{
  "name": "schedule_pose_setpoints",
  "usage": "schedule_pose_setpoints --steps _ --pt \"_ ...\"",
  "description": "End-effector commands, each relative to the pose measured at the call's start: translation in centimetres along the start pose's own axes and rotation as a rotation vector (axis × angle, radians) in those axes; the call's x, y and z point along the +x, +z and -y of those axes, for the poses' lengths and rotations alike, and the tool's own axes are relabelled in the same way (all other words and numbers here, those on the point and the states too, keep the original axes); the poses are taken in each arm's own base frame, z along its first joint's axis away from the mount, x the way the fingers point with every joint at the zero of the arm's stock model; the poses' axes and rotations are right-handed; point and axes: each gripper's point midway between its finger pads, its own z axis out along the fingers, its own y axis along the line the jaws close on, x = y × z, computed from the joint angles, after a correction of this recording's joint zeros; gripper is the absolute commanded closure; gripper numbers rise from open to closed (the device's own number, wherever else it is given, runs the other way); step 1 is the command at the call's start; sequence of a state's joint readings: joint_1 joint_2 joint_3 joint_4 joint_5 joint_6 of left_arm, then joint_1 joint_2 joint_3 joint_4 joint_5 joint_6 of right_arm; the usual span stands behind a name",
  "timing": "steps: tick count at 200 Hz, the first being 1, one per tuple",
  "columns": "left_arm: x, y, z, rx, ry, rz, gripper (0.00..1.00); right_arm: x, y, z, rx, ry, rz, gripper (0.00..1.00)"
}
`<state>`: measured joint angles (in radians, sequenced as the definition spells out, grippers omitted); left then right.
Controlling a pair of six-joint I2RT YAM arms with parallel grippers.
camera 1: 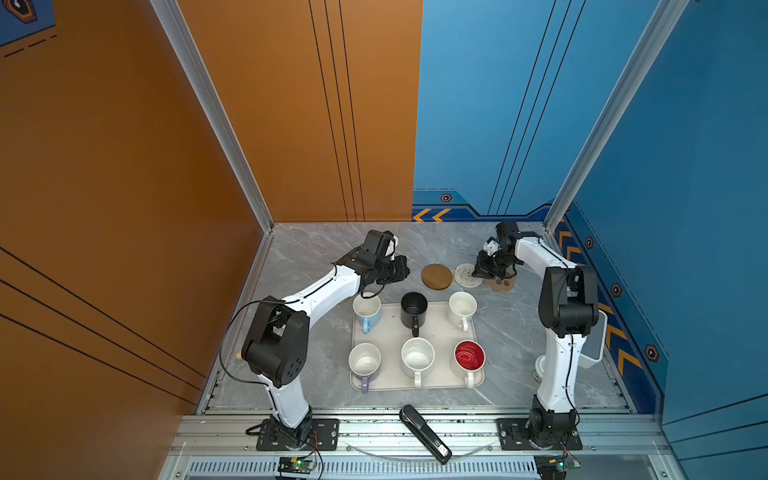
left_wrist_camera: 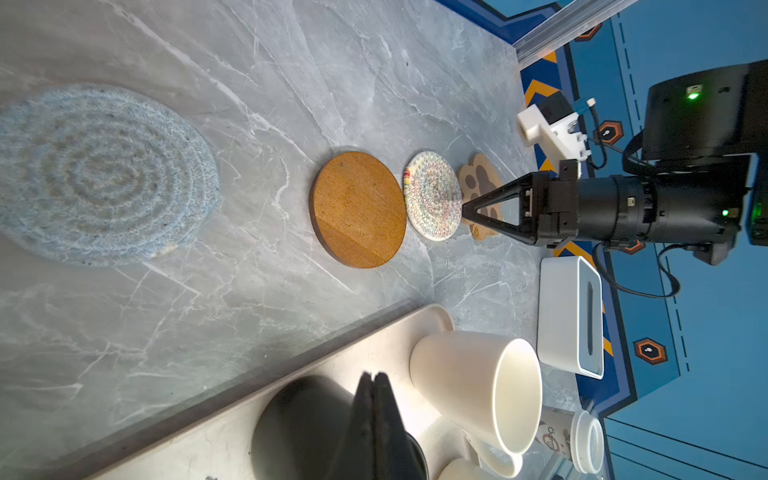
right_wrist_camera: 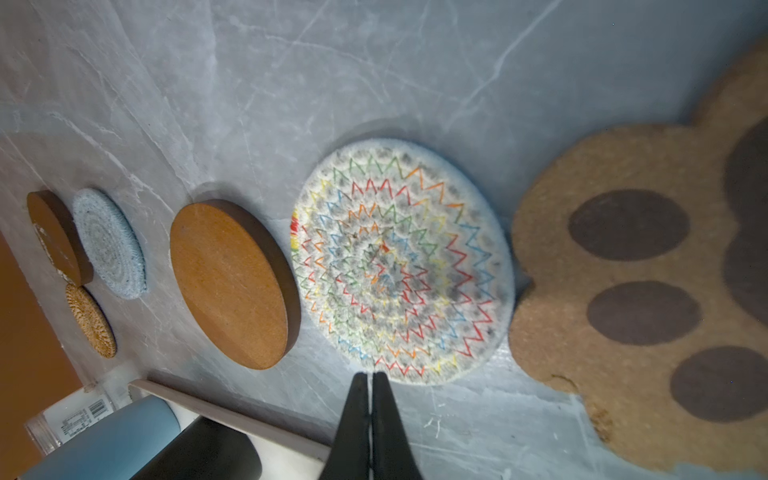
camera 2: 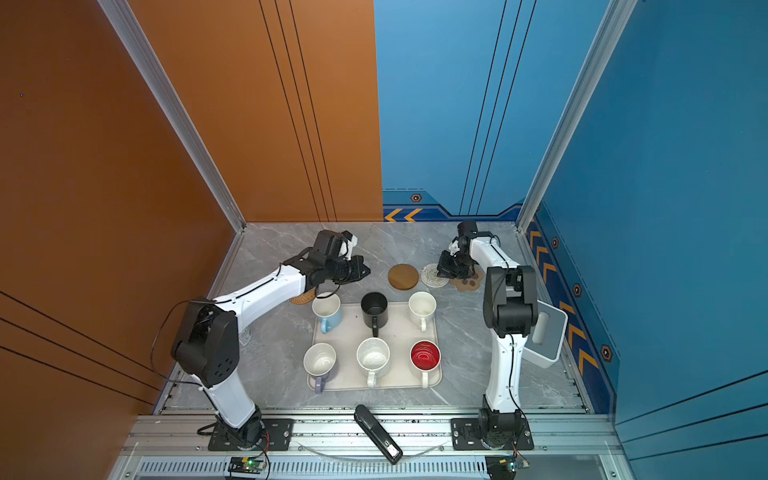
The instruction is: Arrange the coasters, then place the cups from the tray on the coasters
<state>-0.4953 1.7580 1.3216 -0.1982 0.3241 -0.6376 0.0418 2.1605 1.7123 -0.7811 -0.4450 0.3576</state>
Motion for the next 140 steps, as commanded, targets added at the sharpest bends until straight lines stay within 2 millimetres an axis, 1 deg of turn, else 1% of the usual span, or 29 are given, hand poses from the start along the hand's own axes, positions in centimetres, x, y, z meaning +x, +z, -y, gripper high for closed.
schedule_pose_setpoints --steps 1,35,82,140 --pt "-0.6 -0.7 1.7 0.051 0.019 0.064 1.0 -0.2 0.8 -0.2 0.047 0.007 0.013 1.0" --pt "0.2 -0.4 2.2 0.078 0.017 0.058 1.0 0.6 1.9 0.3 0.086 0.02 -0.007 1.0" --pt "0.6 0.2 2.8 0.113 0.008 0.046 1.0 1.9 1.8 1.7 0.145 0.033 -0.015 1.0" --pt "0.5 -0.2 4.1 0.145 0.017 0.044 1.0 2.5 2.3 1.8 0.139 0.03 -0.019 1.0"
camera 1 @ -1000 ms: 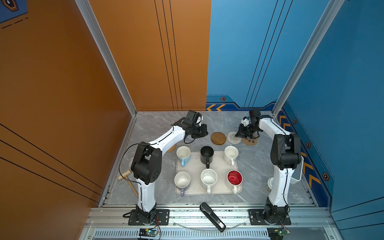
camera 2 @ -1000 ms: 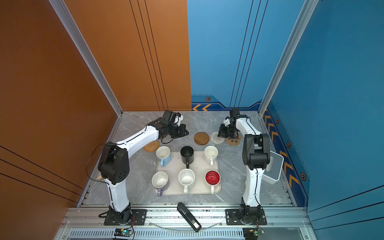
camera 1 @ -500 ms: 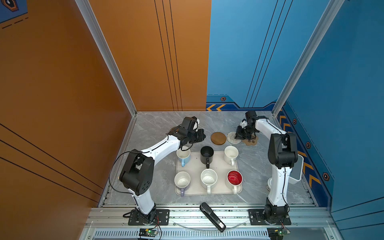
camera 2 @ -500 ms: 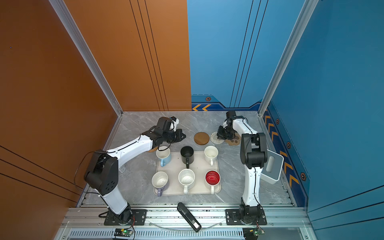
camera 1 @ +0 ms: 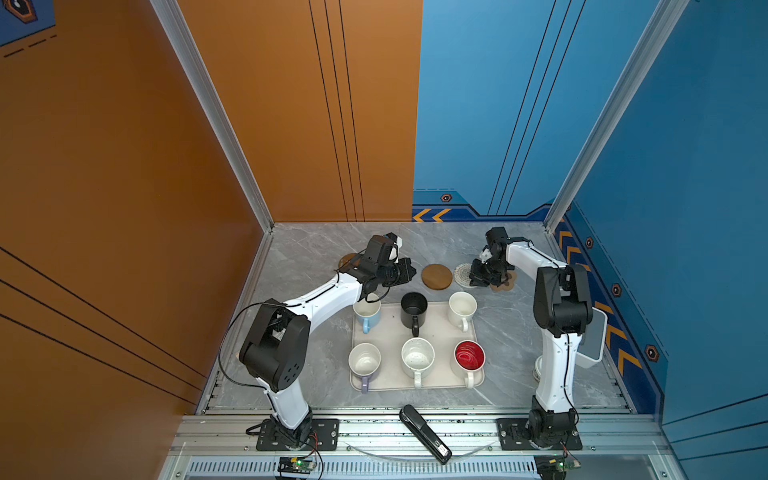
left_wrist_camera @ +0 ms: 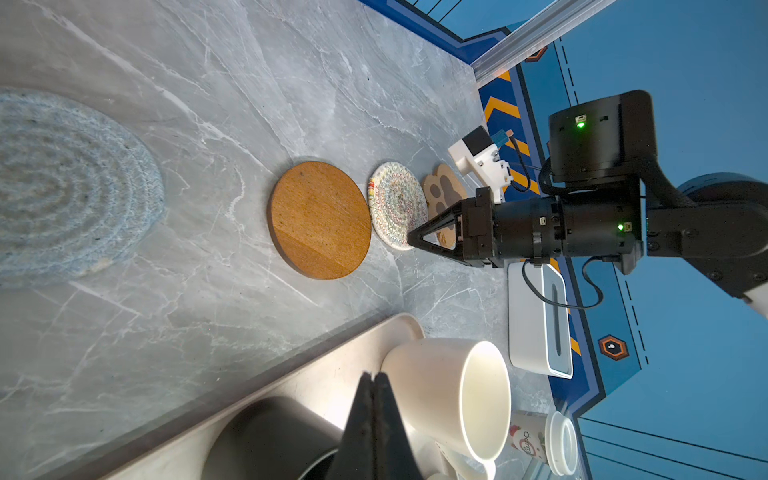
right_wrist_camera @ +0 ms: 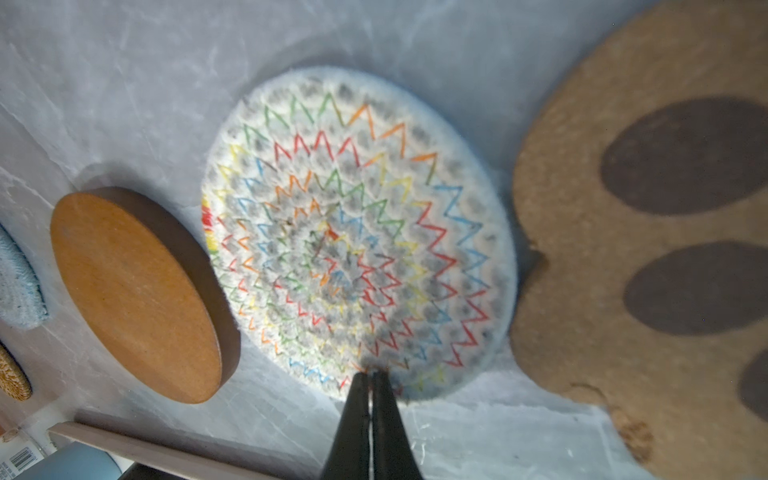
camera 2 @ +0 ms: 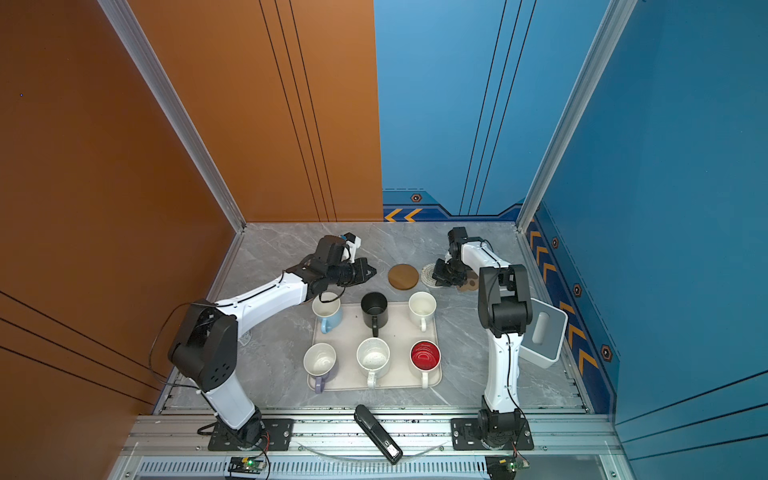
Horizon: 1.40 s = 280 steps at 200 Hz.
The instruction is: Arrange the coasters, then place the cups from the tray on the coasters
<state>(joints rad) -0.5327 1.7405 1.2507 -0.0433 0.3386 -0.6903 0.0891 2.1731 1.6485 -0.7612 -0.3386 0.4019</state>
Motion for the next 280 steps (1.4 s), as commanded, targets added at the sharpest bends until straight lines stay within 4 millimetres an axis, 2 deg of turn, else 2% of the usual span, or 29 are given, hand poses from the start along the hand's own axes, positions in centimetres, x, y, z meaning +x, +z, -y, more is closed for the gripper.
schedule_pose_setpoints --steps 1,61,120,164,188,197,218,222,235,257,280 --pt "-0.2 -0.6 2.0 0.057 0.013 0.002 1.0 0.4 -0.1 0.5 0.024 0.01 0.009 1.0" --pt "-0.5 -1.4 3.7 0.06 0.042 0.015 1.0 0.7 -0.4 0.4 0.014 0.008 0.01 1.0" --pt "-0.2 -2.6 4.4 0.033 0.072 0.023 1.0 1.5 -0.8 0.4 0.008 0.004 0.023 1.0" --pt "-0.2 -2.9 4.3 0.003 0.088 0.029 1.0 0.1 -1.6 -0.8 -0.029 -0.019 0.063 1.0" --pt "-1.3 -3.4 4.2 -0.018 0.105 0.055 1.0 -1.4 -3.0 -2.1 -0.059 -0.037 0.114 1.0" --pt "-1.2 -3.6 3.6 -0.05 0.104 0.038 1.0 -2.0 -3.6 -2.6 -0.073 -0.045 0.131 1.0" --pt "-3.0 -4.3 2.5 -0.102 0.112 0.063 1.0 -3.0 -4.5 -3.7 -0.108 -0.054 0.162 1.0" --pt "-3.4 -4.5 2.2 -0.113 0.112 0.065 1.0 -3.3 -6.0 -4.5 -0.127 -0.065 0.195 1.0" --pt "-4.7 -4.9 1.1 -0.157 0.12 0.073 1.0 -3.9 -7.3 -5.4 -0.157 -0.07 0.232 1.0" --pt "-7.1 -5.4 -2.5 -0.275 0.1 0.077 1.0 -4.2 -9.0 -6.8 -0.211 -0.074 0.271 1.0" --pt "-9.4 -5.3 -6.8 -0.348 0.031 0.084 1.0 -3.5 -10.3 -8.3 -0.247 -0.093 0.298 1.0"
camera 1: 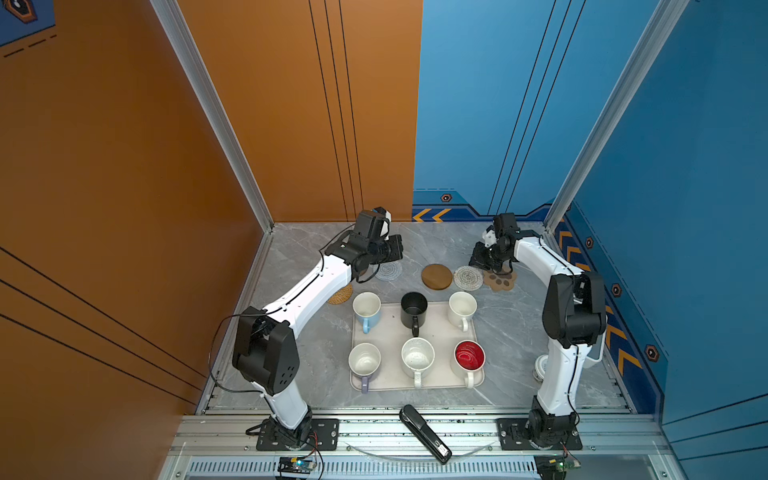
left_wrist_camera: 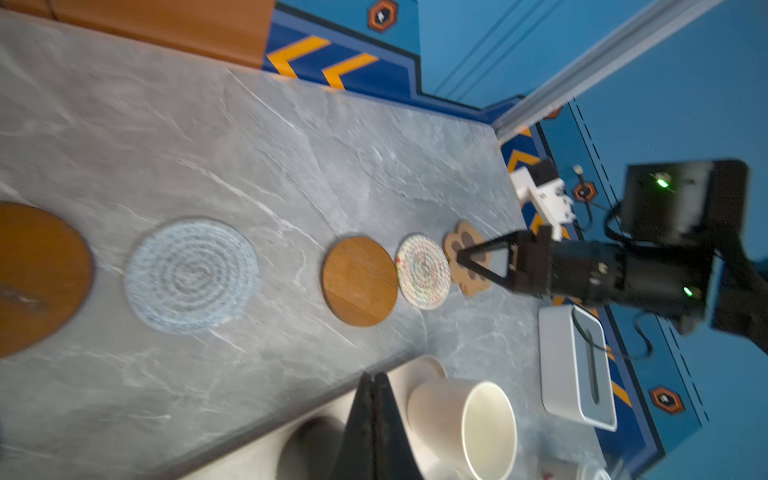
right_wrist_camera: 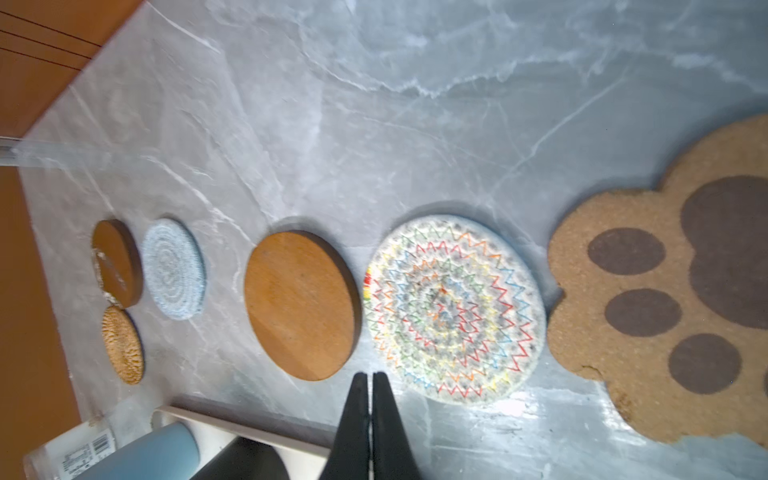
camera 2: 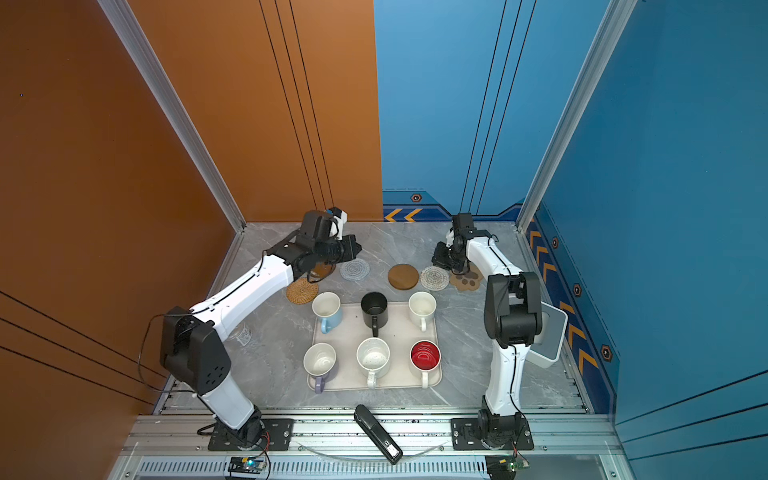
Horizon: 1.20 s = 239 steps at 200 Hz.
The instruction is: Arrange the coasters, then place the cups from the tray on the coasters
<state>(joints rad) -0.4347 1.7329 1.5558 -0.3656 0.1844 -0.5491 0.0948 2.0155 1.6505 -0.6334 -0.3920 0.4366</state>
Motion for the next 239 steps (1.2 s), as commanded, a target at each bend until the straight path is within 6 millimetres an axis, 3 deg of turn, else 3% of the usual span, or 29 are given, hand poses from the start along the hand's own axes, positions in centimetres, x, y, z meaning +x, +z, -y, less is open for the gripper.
schedule_pose_setpoints --steps 1,26,54,91,125,163,239 --pt "0.0 1.7 -6.3 -0.163 -0.037 -0.065 1.0 -0.9 -2.6 -3.7 -0.089 -0.027 0.075 1.0" --pt "-1.4 3.8 -10.0 -0.211 -0.092 -0.076 1.0 0.2 -3.6 -5.0 -0.109 -0.049 0.093 1.0" --pt "-1.9 7.2 -10.8 -0.168 -0.12 -0.112 1.0 1.6 -4.9 -5.8 -0.122 -0.072 0.111 1.0" --pt "-0.4 11.1 -11.1 -0.151 -0.128 -0.167 1.0 3.1 -6.8 -5.8 -0.12 -0.082 0.145 1.0" --pt "2.6 14.3 -11.7 -0.131 -0.146 -0.25 1.0 3.9 -8.3 -6.3 -0.141 -0.091 0.173 1.0" --pt "4.4 15.9 -12.7 -0.16 -0.151 -0.282 1.0 4.4 -9.5 -7.2 -0.166 -0.112 0.185 1.0" --pt "6.5 17.1 -14.2 -0.194 -0.185 -0.324 1.0 5.2 -9.6 -7.9 -0.164 -0.135 0.186 1.0"
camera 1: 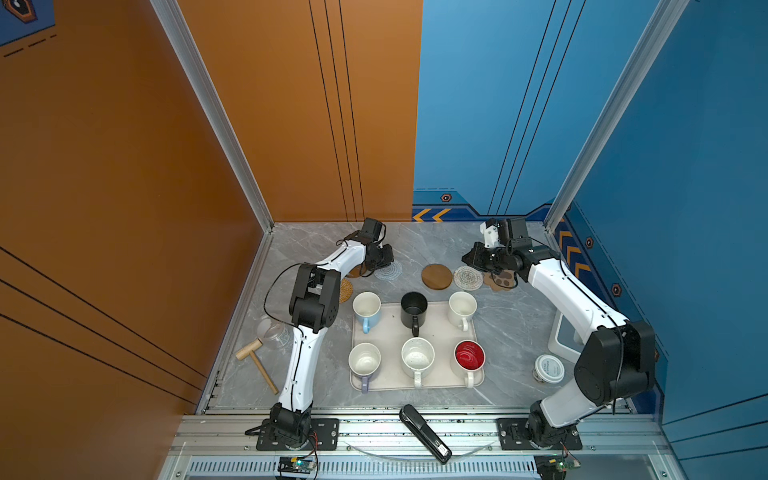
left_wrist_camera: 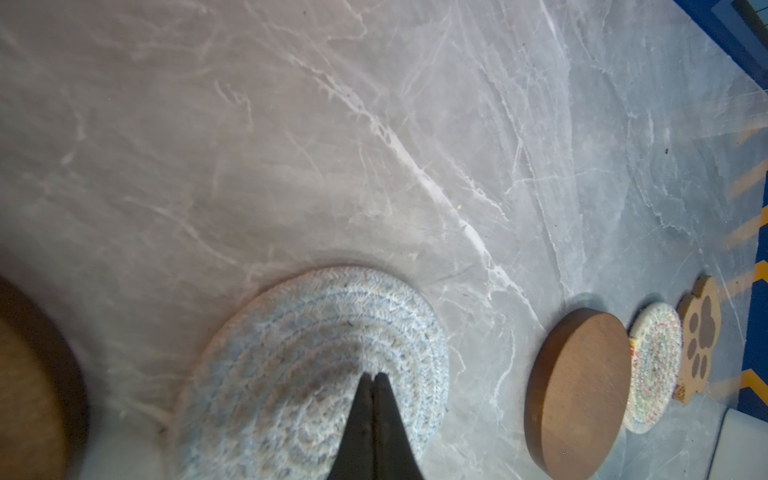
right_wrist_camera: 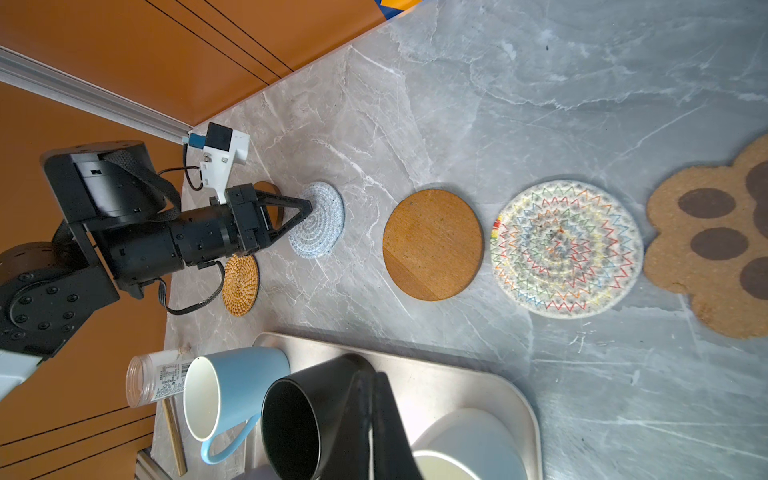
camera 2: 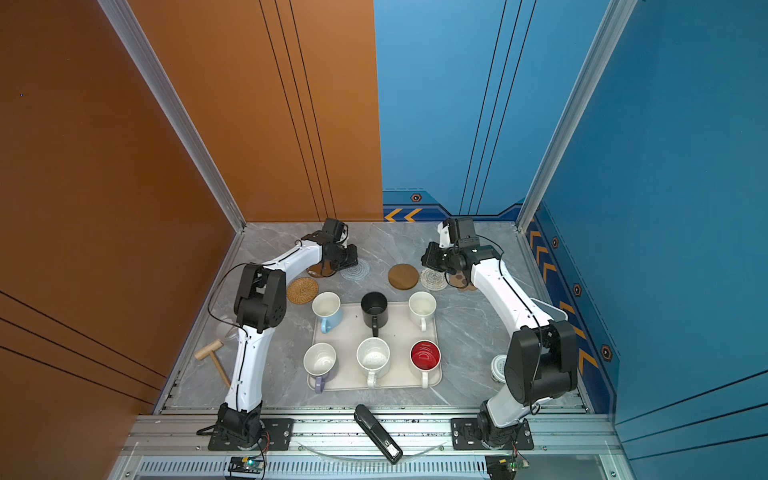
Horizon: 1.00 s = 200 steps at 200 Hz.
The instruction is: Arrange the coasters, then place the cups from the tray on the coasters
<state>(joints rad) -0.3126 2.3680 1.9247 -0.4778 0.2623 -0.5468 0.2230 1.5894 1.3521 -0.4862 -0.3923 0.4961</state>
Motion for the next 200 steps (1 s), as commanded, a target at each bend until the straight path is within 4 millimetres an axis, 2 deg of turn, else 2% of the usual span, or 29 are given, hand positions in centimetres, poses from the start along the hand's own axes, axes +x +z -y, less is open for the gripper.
schedule_pose_setpoints --steps 1,66,126,200 --pt "0.8 0.9 -0.4 -0.008 -0.016 -0.033 1.0 0.1 -0.7 -0.2 0.005 -0.004 0.022 1.0" --pt "4.3 2.6 0.1 -0.035 0.012 -0.14 1.0 0.3 -0.7 -0.2 0.0 -0.005 0.031 1.0" --pt "7.8 2.7 0.6 -0.053 0.042 -0.217 1.0 1.0 -0.8 0.4 0.004 -0.004 0.031 1.0" --pt "9.5 2.1 2.2 -0.039 0.068 -0.238 1.0 1.8 -0.6 0.4 -0.028 0.013 0.033 1.0"
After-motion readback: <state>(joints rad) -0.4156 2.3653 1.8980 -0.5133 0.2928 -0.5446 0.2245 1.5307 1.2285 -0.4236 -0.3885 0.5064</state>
